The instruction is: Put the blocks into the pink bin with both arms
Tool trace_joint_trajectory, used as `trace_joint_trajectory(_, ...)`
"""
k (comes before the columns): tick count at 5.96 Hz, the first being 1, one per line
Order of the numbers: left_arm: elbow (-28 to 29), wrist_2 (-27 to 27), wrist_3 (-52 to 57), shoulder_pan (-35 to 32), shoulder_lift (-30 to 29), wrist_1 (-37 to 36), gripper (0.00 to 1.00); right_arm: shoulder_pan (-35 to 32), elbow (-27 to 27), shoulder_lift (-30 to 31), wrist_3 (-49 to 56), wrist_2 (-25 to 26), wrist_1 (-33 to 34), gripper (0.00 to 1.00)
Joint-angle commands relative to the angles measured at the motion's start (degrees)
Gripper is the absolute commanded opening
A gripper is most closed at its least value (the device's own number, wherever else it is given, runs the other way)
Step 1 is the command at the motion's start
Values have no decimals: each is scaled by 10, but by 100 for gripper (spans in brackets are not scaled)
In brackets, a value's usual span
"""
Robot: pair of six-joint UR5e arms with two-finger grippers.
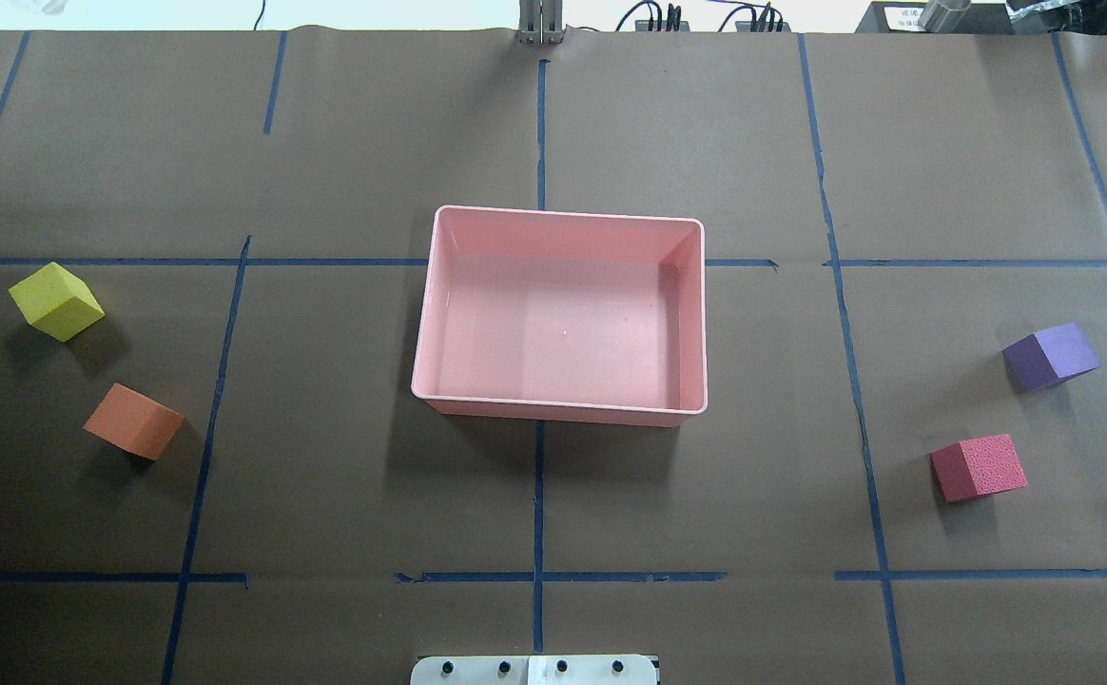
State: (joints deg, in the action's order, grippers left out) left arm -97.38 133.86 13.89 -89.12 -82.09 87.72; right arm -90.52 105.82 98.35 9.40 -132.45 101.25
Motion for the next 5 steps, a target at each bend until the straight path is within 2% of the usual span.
trace_joint_trajectory(1,-3,0,-2,1,1,-3,100,1,11,-1,0,0,-1,100)
trace_joint_trajectory(2,-4,1,-2,1,1,-2,100,30,34,-11,-1,-1,0,100)
trace_joint_trajectory(3,-4,1,-2,1,1,-3,100,47,31,-36,-10,-42,-8,100)
trace_joint_trajectory(4,-4,1,-2,1,1,-2,100,75,0,-41,-66,-42,-93,100)
trace_joint_trajectory(5,-4,1,-2,1,1,-1,100,116,-39,-41,-176,-40,-206,100)
